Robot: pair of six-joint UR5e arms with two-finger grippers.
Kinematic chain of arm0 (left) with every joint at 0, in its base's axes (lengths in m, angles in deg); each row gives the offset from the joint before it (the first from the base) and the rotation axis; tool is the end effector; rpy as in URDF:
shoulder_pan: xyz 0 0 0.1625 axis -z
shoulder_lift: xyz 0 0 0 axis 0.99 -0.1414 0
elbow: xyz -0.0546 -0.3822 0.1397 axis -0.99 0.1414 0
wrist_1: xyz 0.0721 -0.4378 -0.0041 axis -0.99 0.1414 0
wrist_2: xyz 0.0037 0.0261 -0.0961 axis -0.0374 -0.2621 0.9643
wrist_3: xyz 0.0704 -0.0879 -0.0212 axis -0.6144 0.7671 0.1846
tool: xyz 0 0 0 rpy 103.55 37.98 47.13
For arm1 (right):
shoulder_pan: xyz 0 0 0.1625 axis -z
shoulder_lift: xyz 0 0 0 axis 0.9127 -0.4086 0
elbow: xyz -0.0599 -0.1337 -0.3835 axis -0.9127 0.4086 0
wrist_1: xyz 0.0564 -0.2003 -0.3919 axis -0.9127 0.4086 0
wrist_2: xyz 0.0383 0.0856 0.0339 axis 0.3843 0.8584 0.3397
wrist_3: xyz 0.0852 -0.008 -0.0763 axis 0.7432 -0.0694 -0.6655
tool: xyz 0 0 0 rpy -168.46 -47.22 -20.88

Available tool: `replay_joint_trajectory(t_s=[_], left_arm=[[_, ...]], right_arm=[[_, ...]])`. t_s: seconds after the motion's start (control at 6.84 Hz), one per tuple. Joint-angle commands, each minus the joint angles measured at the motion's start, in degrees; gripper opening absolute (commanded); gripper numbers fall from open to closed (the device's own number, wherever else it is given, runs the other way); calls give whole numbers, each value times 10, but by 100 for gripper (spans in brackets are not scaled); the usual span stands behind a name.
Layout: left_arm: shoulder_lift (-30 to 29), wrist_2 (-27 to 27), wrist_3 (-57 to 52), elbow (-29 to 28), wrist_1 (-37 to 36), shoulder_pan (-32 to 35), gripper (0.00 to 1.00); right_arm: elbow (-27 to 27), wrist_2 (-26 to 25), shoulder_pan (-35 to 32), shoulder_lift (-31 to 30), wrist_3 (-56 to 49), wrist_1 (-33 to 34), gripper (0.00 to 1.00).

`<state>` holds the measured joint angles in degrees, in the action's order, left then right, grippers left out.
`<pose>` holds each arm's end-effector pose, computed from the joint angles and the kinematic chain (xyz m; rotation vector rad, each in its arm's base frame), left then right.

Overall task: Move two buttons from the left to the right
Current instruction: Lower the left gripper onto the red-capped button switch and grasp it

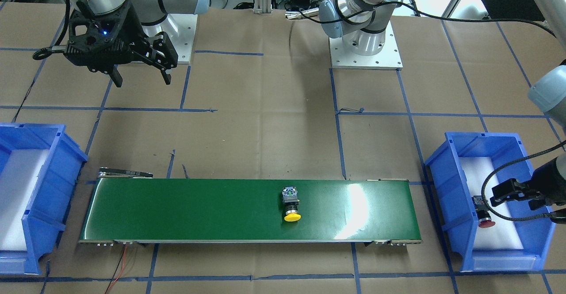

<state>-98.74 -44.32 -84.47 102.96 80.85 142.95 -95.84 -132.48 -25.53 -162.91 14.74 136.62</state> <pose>0.2177 -0.6756 0.2606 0.1555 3.1326 -0.0863 0.1507 -0.4994 0.4589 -0.0903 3.0942 -0.1038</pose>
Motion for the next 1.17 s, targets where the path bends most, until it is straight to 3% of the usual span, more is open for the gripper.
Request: replay_joint_trajectory(t_s=[0.0, 0.29, 0.73, 1.02], left_arm=[[-7, 3, 1, 52, -76, 0, 99], [-33, 7, 1, 69, -121, -1, 99], [-41, 7, 1, 68, -122, -3, 99], [-49, 7, 5, 68, -122, -3, 94]], right_arm=[[0, 0, 0, 0, 0, 0, 100], [-1, 1, 0, 2, 0, 1, 100], [0, 1, 0, 6, 0, 0, 100], [0, 1, 0, 8, 0, 1, 100]])
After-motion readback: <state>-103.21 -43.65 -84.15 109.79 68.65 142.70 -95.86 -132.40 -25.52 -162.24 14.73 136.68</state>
